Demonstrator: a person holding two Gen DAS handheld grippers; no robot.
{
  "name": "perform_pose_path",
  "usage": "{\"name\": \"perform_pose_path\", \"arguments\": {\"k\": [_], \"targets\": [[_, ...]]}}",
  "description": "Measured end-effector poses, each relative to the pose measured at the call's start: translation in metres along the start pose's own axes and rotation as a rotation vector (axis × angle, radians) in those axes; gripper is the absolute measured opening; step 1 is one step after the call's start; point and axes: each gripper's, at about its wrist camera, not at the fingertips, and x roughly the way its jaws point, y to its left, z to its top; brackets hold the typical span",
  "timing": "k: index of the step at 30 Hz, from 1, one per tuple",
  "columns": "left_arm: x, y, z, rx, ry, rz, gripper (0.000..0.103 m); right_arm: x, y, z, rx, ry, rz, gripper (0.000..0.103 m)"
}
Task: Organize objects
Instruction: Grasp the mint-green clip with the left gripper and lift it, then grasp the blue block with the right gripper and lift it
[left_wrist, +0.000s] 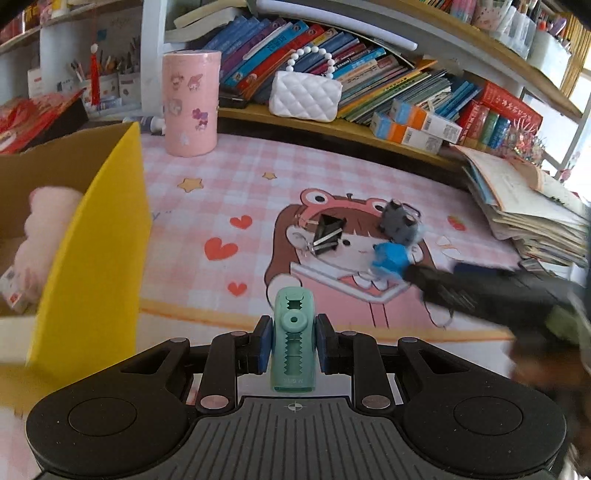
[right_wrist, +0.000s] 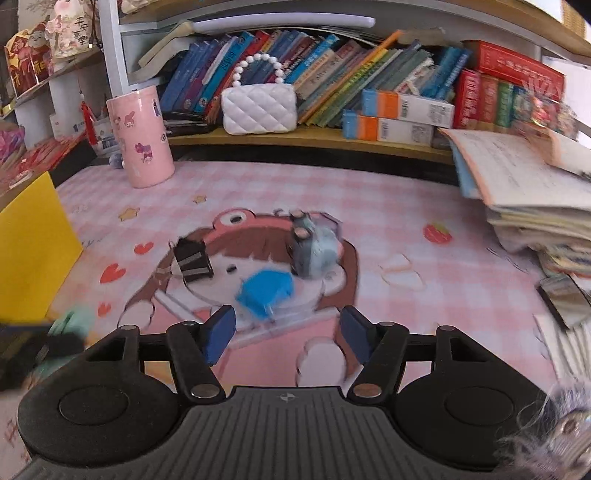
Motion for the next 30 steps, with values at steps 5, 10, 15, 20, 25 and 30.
{"name": "perform_pose_path", "arguments": {"k": [5,10,15,20,25,30], "targets": [[-0.013,0.003,-0.012,-0.008,0.009,-0.001,0.023,0.033,0.008,0.013,0.015,0.025,0.024,0.054],[-0.025,0.007,-0.017,-0.011,-0.003,-0.003,0.023,0.056,0.010,0.014,0.054,0.071,0.009,0.042],[-0.033,0.011,-0.019,-0.008,-0.014,-0.016,0.023,0.045,0.010,0.010,0.043,0.027,0.016,0.031],[-0.038,0.013,-0.022,0.003,-0.024,-0.040,0.023,0.014,0.013,0.002,0.044,0.009,0.020,0.030],[-0.044,0.015,-0.027,0.017,-0.022,-0.084,0.023,-0.026,0.021,-0.013,0.081,0.030,0.032,0.030],[-0.053,0.017,-0.033,0.030,-0.032,-0.121,0.023,-0.071,0.032,-0.032,0.122,0.032,0.044,0.030]]}}
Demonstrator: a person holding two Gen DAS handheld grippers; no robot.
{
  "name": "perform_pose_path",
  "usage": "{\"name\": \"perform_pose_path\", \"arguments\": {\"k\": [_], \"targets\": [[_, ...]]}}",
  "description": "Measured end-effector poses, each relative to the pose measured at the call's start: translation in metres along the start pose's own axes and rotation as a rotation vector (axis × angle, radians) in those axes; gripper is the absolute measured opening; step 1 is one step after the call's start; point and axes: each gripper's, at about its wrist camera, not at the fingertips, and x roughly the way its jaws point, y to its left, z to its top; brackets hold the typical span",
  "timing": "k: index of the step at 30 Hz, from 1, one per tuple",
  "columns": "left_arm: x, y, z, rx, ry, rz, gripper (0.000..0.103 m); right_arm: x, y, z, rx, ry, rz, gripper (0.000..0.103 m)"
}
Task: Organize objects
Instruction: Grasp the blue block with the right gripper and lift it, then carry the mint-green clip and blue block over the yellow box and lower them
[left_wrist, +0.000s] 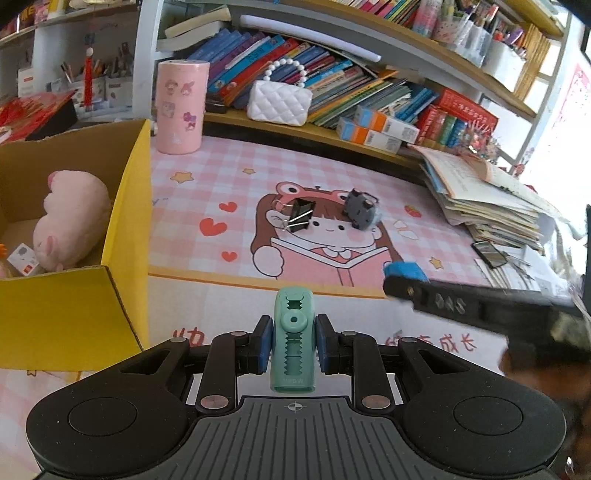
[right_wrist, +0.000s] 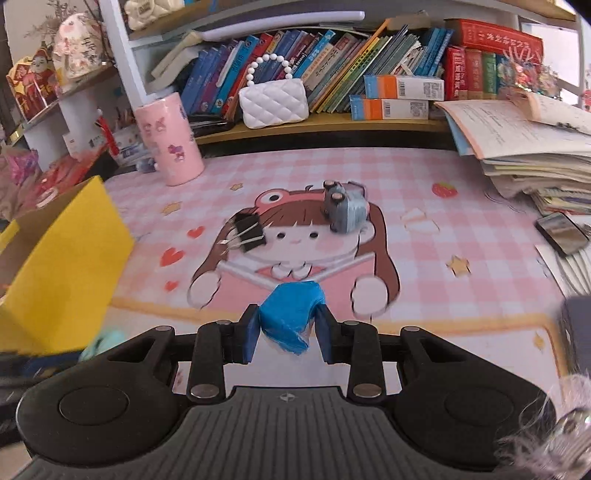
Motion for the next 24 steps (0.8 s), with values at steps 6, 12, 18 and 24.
{"name": "perform_pose_path", "arguments": {"k": [6,12,18,24], "targets": [[-0.013,0.002,-0.005,0.008,-0.022,-0.046,0.023,-0.027,0.022,-0.017,-0.054,-0.003,-0.014,0.030],[-0.030,0.013,-0.015,0.008,-0.034,-0.065,0.023,-0.043,0.045,-0.030,-0.104,-0.013,-0.017,0.030],[-0.054,0.036,-0.026,-0.021,-0.048,-0.050,0.023,-0.052,0.069,-0.041,-0.117,-0.007,-0.016,0.030],[-0.079,0.063,-0.037,-0.065,-0.067,-0.018,0.023,-0.061,0.104,-0.052,-0.167,-0.013,0.015,0.030]]}}
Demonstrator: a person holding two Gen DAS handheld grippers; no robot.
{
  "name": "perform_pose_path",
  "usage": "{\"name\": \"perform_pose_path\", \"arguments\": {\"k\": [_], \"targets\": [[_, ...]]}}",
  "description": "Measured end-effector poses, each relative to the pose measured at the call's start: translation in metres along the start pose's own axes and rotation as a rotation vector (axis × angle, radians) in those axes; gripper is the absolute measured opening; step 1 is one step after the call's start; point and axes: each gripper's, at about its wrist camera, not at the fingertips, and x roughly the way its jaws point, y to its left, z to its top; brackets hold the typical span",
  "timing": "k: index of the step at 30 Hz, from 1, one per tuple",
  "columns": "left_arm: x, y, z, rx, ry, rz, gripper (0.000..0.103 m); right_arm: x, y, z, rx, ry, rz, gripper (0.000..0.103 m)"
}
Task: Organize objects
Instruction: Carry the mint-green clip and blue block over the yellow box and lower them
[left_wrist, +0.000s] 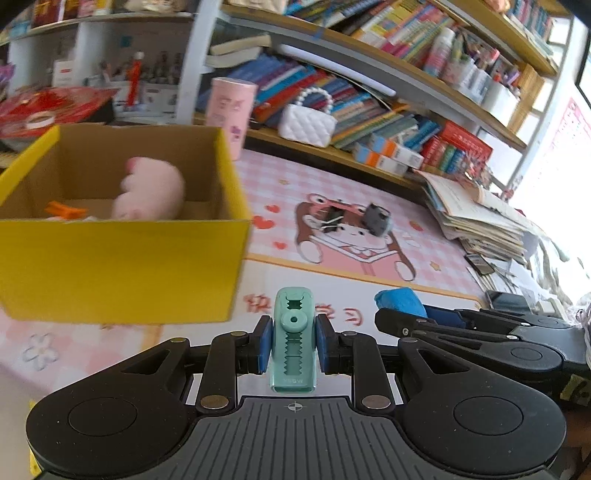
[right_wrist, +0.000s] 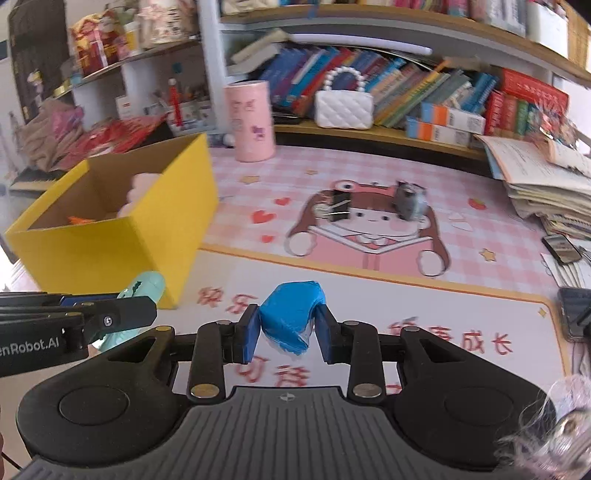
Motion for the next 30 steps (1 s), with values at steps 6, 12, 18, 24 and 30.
{"name": "perform_pose_path", "arguments": {"k": [6,12,18,24,30], "targets": [[-0.022,0.026,-0.009,-0.042,-0.008,0.032,0.023,-0.004,0.036,-0.008,-0.048,0.010,0.035,0.030],[-0.040,0.047,-0.018,-0.053,-0.017,0.057,0.023,-0.008,0.065,-0.015,-0.070,0.011,0.058,0.030],[-0.059,0.068,-0.023,-0.061,-0.032,0.080,0.023,-0.009,0.093,-0.018,-0.084,0.007,0.080,0.030],[-0.072,0.089,-0.024,-0.076,-0.048,0.105,0.023,-0.006,0.120,-0.018,-0.113,0.002,0.110,0.030],[-0.082,0.102,-0.017,-0.071,-0.093,0.120,0.023,-0.004,0.139,-0.014,-0.144,-0.020,0.125,0.030]]}}
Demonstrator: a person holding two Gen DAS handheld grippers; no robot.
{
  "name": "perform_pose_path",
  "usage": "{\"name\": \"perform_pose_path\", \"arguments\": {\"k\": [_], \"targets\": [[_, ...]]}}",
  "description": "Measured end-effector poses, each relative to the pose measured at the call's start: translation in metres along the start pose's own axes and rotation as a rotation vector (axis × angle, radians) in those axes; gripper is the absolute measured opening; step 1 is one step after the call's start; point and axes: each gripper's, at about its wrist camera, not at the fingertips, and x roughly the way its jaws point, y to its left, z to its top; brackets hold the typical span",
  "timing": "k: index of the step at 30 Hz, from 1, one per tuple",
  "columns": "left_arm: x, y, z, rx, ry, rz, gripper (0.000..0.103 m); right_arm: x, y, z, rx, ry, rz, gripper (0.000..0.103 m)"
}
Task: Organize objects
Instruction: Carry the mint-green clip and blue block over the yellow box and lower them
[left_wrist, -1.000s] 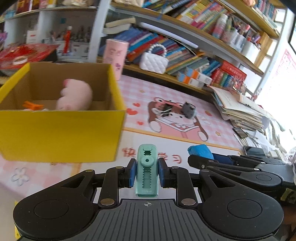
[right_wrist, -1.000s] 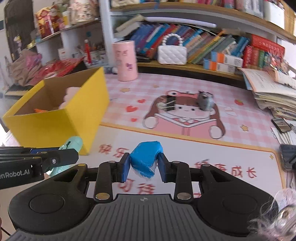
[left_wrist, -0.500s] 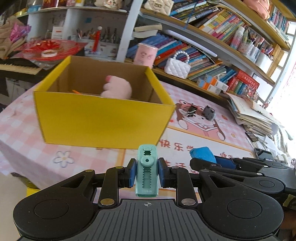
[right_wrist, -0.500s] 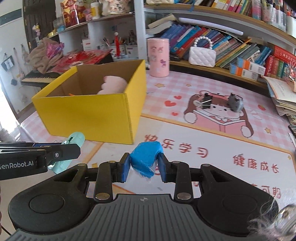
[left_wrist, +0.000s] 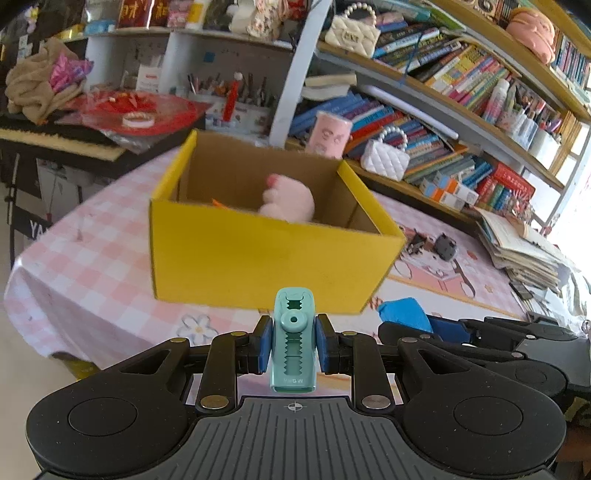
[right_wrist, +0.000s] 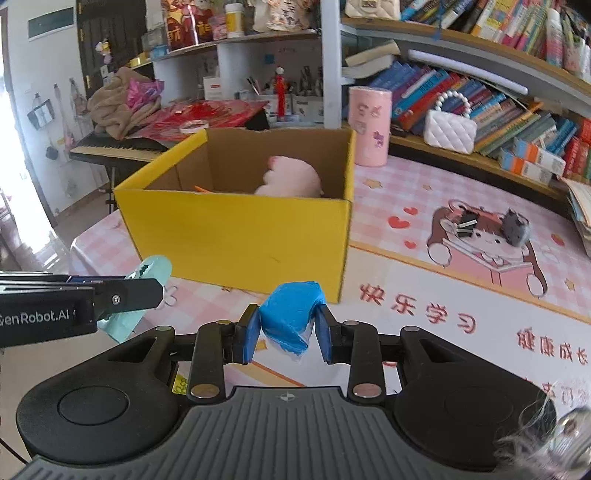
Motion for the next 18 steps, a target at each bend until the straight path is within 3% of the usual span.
{"name": "perform_pose_path", "arguments": {"k": [13,18], "targets": [[0.007,0.008,0.063,-0.008,-0.158,-0.017,0.023,0.005,0.003,0.065,-0.029,-0.216,-0.026,0.030],[0.030,0.007,0.081,0.008,-0.163,0.017,0.023,0.039,-0.001,0.081,-0.094,-0.197,-0.065,0.030]]}}
